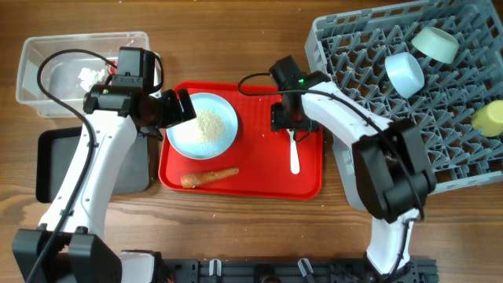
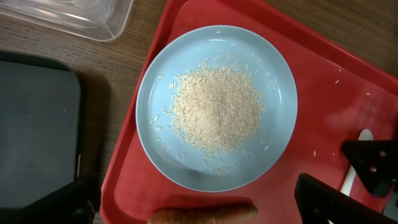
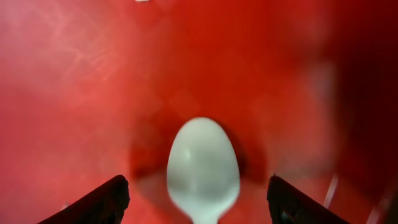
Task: Sort waste into correct bins and load items into the dishwasher rack
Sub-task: 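Lower the right gripper onto the white spoon and grasp it, then carry the white spoon to the rack and insert it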
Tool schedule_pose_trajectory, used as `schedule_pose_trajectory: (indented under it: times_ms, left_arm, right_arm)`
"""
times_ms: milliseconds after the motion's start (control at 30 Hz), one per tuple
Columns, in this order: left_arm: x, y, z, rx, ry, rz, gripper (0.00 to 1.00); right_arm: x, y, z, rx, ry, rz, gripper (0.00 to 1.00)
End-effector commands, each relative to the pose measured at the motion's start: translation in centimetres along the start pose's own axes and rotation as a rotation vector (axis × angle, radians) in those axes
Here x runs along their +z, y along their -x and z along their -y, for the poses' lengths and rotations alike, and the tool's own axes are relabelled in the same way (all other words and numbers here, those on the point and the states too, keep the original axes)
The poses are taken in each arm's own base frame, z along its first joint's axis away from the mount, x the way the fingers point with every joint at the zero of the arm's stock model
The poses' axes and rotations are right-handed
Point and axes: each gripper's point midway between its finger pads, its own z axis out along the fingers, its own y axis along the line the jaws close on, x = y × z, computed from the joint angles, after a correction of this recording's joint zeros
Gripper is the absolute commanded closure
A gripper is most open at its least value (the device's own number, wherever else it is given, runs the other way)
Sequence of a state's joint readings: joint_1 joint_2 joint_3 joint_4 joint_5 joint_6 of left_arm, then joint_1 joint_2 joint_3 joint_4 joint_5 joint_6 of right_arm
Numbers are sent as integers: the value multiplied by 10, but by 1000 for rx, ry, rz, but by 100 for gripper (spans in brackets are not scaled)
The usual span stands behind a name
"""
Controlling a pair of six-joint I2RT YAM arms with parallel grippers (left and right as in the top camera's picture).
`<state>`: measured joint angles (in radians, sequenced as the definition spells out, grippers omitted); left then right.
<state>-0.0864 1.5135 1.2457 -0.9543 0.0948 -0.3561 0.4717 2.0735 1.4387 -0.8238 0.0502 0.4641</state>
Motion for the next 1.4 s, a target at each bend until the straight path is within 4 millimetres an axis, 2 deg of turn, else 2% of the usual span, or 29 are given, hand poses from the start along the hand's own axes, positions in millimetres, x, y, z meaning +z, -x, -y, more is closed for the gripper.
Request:
schedule_pose_trajectory:
  times_ms: [0,67,167,300,467,700,833,1000,1167,1267,1367]
  left_arm:
    - [-6,3,1,2,-11,18,0]
    - [-6,3,1,2,-11,17,0]
    - [-6,3,1,2,-11,17,0]
    - [-6,3,1,2,-11,18,0]
    - [-6,3,1,2,-11,18,0]
    - [-6,3,1,2,-11,18,0]
    - [-6,3,1,2,-11,18,0]
    - [-6,3,1,2,-11,17,0]
    - [-6,3,1,2,-11,18,0]
    - [-6,3,1,2,-11,18,0]
    - [-6,3,1,2,-11,18,0]
  right_arm:
    - [15,2,1,3,-25,-3,26]
    - [16,5,0,4,-23,10,27]
    - [16,5,1,4,-27,9,42]
    - [16,-3,5,2,-43,-22,49]
    - [16,-7,7,1,-50,-37,50]
    - [16,-5,6,1,-46,-30,60]
    - [16,-6,5,0,-40,-34,60]
    - [14,-6,5,1,-40,-35,71]
    - [-2,-2,4,-3,-27,-8,73]
    - [-26,4,2,-47,-4,39,73]
    - [-60,7,3,-93,22,96,72]
